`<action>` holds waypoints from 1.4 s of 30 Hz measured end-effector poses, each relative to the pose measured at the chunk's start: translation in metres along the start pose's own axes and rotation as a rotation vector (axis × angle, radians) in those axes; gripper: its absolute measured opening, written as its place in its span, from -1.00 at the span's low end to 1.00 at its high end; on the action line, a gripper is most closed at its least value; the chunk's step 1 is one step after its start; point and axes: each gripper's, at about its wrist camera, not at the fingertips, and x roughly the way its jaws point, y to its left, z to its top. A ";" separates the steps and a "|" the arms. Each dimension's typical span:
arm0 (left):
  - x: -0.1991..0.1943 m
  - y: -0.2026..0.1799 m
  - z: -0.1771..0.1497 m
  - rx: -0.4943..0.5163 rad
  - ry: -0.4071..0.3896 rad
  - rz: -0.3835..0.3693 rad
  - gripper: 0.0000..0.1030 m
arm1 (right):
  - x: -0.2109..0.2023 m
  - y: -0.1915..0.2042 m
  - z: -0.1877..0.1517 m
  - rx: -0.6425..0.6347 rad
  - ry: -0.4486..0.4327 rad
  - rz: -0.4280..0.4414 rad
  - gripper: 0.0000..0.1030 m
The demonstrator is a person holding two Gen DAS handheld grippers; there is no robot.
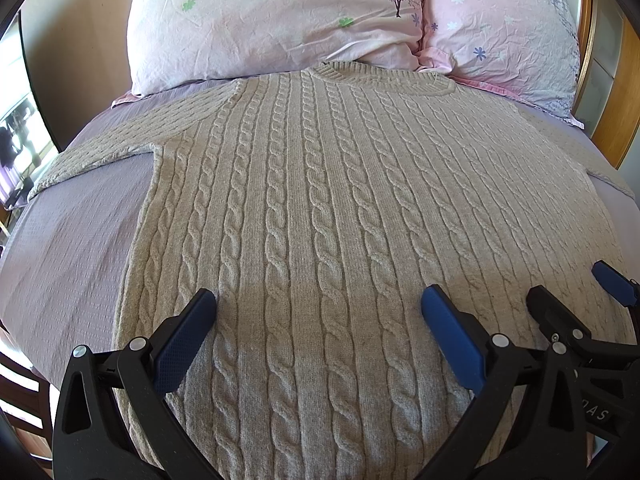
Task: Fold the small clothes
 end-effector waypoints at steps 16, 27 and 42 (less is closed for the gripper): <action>0.000 0.000 0.000 0.005 0.005 -0.001 0.97 | 0.002 0.002 -0.002 -0.004 0.010 0.000 0.97; 0.005 -0.001 0.009 0.013 0.035 -0.006 0.97 | 0.006 0.002 0.004 -0.062 0.013 0.042 0.96; -0.010 0.032 0.032 -0.058 -0.119 -0.192 0.97 | 0.019 -0.354 0.092 0.814 -0.175 0.008 0.07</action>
